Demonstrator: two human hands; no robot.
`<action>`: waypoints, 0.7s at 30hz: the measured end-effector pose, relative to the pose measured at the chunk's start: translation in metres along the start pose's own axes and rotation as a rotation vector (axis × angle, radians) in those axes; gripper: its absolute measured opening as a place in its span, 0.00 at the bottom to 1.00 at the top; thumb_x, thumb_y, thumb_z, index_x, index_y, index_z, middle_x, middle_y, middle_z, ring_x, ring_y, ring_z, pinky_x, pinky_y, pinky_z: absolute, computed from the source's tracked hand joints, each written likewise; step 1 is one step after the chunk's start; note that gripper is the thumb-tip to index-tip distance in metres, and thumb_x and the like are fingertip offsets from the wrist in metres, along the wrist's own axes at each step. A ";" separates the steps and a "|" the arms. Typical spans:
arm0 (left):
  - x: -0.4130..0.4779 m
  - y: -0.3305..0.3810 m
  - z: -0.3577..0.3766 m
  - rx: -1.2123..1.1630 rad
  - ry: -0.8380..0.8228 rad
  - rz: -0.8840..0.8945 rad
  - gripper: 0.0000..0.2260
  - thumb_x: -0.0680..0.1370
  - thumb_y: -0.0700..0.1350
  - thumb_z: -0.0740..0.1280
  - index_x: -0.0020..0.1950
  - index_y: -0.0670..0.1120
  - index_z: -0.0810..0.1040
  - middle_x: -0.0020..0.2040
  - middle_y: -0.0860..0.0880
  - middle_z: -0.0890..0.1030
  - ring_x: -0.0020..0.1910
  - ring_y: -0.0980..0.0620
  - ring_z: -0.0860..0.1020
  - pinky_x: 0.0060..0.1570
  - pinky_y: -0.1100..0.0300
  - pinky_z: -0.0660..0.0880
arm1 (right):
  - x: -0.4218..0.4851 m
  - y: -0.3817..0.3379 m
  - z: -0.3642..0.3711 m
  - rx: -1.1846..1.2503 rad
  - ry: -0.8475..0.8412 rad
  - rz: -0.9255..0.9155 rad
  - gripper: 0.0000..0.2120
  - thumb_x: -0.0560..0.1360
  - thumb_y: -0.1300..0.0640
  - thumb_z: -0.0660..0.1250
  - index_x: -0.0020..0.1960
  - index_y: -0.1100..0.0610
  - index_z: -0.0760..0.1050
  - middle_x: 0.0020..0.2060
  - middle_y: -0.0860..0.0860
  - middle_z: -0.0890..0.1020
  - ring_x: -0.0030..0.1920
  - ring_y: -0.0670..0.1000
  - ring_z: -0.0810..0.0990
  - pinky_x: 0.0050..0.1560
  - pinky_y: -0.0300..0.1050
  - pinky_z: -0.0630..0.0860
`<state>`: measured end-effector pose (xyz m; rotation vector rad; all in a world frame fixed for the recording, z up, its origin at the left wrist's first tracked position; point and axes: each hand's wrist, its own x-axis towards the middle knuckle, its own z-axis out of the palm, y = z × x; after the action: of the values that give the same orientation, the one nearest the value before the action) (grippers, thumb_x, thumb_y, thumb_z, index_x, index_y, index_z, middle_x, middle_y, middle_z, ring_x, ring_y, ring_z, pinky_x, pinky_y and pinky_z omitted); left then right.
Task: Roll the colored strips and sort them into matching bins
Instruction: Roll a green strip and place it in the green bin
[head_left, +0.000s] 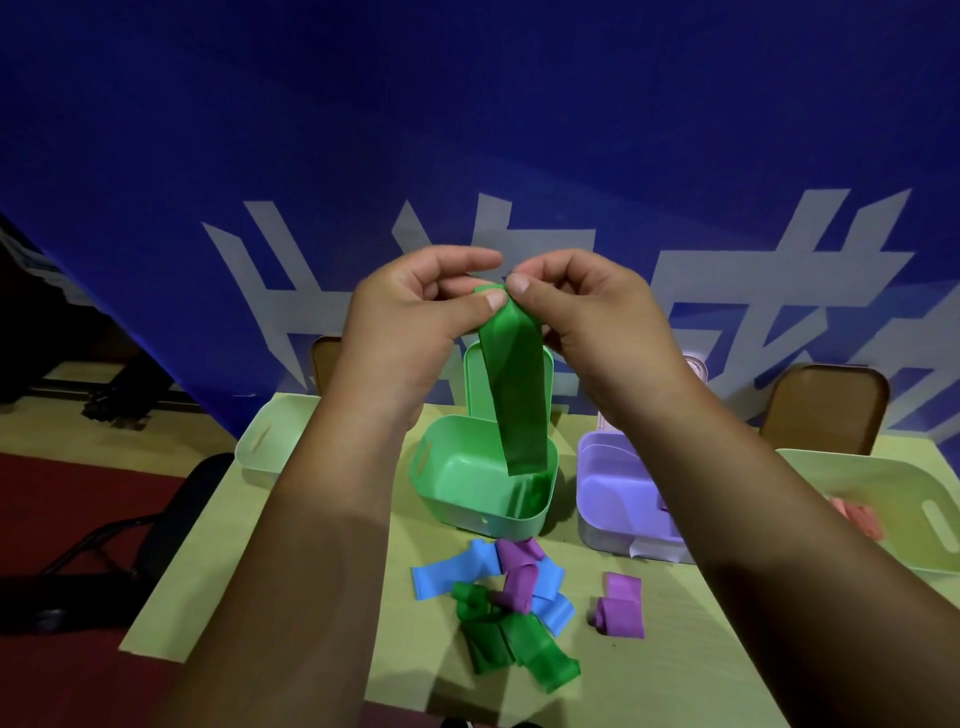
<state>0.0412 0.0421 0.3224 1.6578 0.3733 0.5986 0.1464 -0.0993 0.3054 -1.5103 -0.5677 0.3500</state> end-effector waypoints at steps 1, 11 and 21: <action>0.000 0.000 0.000 -0.019 -0.003 -0.008 0.14 0.79 0.34 0.75 0.63 0.45 0.86 0.49 0.46 0.89 0.51 0.47 0.89 0.56 0.54 0.85 | 0.000 -0.001 0.001 0.029 -0.004 0.008 0.03 0.80 0.54 0.76 0.54 0.51 0.86 0.46 0.58 0.86 0.44 0.53 0.83 0.53 0.59 0.84; 0.002 -0.005 -0.003 -0.197 0.006 -0.123 0.14 0.80 0.32 0.73 0.65 0.43 0.83 0.56 0.43 0.89 0.58 0.44 0.88 0.62 0.48 0.84 | 0.003 -0.006 0.005 0.151 -0.045 0.031 0.07 0.79 0.65 0.74 0.56 0.58 0.83 0.43 0.54 0.83 0.42 0.49 0.82 0.47 0.41 0.82; 0.005 -0.015 0.000 -0.158 0.047 -0.117 0.07 0.79 0.43 0.77 0.57 0.45 0.87 0.54 0.40 0.88 0.57 0.40 0.88 0.64 0.39 0.82 | 0.006 -0.006 0.003 0.078 -0.047 -0.016 0.09 0.80 0.66 0.73 0.58 0.58 0.84 0.46 0.55 0.84 0.47 0.50 0.83 0.55 0.47 0.84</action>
<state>0.0464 0.0473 0.3087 1.4628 0.4430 0.5656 0.1491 -0.0932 0.3116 -1.4248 -0.5965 0.3921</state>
